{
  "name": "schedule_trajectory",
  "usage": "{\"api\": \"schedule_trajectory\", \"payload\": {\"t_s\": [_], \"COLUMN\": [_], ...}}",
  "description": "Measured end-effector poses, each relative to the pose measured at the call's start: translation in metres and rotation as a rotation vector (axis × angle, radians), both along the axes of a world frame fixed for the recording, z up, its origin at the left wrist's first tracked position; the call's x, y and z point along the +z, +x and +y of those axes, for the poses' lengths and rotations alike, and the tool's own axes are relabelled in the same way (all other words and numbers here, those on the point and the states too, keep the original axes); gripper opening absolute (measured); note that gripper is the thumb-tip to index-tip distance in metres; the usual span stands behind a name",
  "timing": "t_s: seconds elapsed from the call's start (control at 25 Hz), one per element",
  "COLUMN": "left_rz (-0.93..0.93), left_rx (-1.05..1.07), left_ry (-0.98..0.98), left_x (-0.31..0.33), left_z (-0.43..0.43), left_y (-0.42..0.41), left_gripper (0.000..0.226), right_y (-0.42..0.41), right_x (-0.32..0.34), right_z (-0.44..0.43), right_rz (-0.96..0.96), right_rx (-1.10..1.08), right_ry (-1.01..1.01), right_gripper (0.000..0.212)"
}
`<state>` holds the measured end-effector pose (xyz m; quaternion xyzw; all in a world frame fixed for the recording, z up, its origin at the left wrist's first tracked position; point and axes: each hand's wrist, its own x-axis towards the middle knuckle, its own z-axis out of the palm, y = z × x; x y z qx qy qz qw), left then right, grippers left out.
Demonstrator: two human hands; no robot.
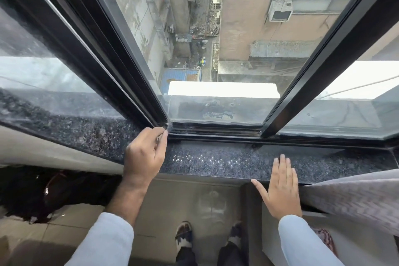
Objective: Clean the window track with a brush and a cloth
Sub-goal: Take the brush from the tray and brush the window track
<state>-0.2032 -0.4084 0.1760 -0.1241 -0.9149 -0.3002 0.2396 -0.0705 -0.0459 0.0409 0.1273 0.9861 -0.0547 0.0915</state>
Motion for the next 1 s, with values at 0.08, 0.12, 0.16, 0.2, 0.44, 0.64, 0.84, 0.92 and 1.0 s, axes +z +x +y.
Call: {"api": "schedule_trajectory", "payload": {"t_s": [0.08, 0.12, 0.16, 0.2, 0.44, 0.64, 0.84, 0.92, 1.0], "left_rz": [0.033, 0.035, 0.015, -0.023, -0.087, -0.246, -0.314, -0.317, -0.365], "left_rx": [-0.012, -0.006, -0.006, -0.016, -0.309, -0.495, -0.386, -0.325, -0.188], "left_ry": [-0.225, -0.293, -0.333, -0.362, -0.461, -0.140, 0.160, 0.195, 0.375], "left_x": [-0.001, -0.003, -0.005, -0.008, -0.026, -0.041, -0.043, -0.037, -0.030], "left_z": [0.004, 0.008, 0.014, 0.022, 0.064, 0.089, 0.080, 0.072, 0.061], "left_y": [-0.001, -0.003, -0.006, -0.008, -0.016, 0.003, 0.011, 0.016, 0.032], "left_gripper": [0.012, 0.010, 0.007, 0.008, 0.021, 0.022, 0.017, 0.019, 0.022], "right_y": [0.001, 0.001, 0.000, 0.000, 0.001, 0.001, 0.002, 0.001, 0.003], "right_x": [0.002, 0.001, 0.000, 0.000, -0.005, -0.006, -0.005, -0.003, -0.002], "right_z": [-0.001, -0.001, 0.000, 0.000, 0.001, 0.002, 0.002, 0.002, 0.003], "right_rz": [-0.004, 0.000, 0.002, -0.002, 0.010, 0.005, 0.003, -0.001, -0.003], "right_rx": [0.009, 0.012, 0.012, 0.011, 0.013, 0.009, 0.009, 0.013, 0.016], "right_ry": [-0.002, 0.004, 0.011, 0.016, 0.012, -0.004, 0.008, 0.011, 0.003], "right_gripper": [0.110, 0.109, 0.109, 0.109, 0.109, 0.108, 0.108, 0.108, 0.107]}}
